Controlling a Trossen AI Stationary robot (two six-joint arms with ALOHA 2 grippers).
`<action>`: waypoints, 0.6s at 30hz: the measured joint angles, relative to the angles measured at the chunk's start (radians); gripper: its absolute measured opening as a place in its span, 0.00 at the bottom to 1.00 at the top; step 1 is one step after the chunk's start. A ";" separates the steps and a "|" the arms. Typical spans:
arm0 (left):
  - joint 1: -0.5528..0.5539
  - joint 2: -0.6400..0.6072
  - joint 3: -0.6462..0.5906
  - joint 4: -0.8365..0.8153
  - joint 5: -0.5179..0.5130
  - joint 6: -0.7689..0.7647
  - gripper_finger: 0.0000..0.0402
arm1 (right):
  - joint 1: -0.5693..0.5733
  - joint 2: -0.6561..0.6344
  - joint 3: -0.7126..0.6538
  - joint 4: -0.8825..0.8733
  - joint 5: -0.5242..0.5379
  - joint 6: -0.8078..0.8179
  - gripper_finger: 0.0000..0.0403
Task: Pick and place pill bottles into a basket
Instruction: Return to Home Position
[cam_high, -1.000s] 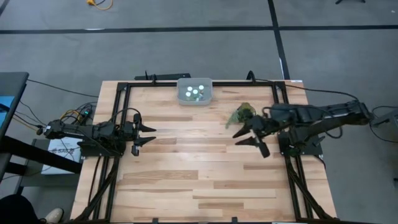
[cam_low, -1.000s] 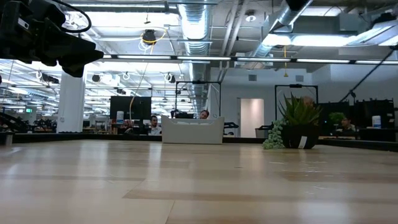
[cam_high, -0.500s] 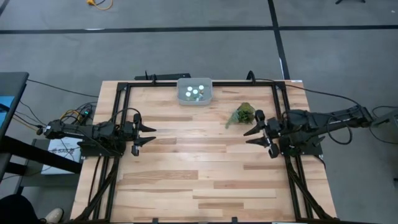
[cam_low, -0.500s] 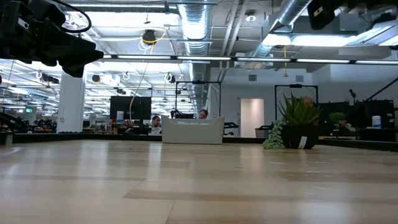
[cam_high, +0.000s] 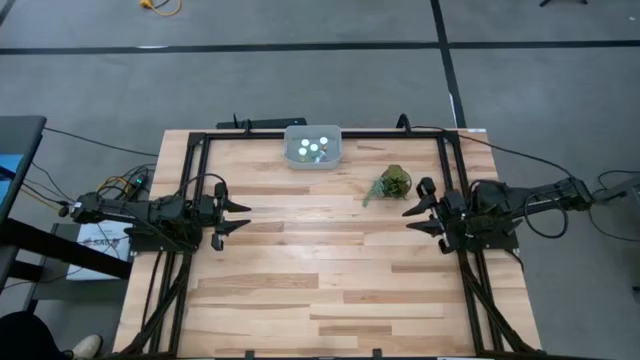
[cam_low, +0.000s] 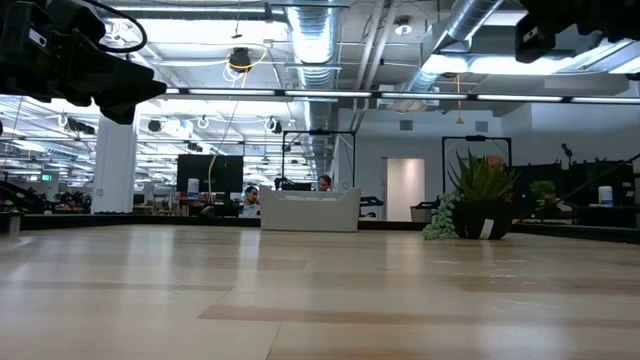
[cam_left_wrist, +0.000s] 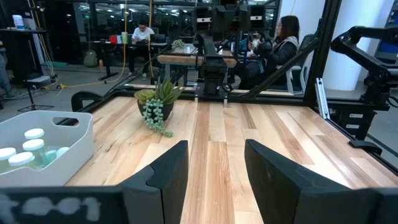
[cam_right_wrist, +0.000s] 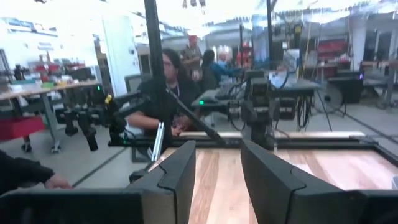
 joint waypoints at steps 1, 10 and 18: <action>0.000 0.000 0.000 0.000 0.000 0.000 0.36 | 0.000 -0.021 -0.012 0.004 0.001 0.000 0.30; 0.000 0.000 0.000 0.000 0.000 0.000 0.36 | 0.000 -0.224 -0.125 0.079 0.050 -0.024 0.30; 0.000 0.000 0.000 0.000 0.000 0.000 0.36 | 0.001 -0.357 -0.187 0.099 0.064 -0.081 0.30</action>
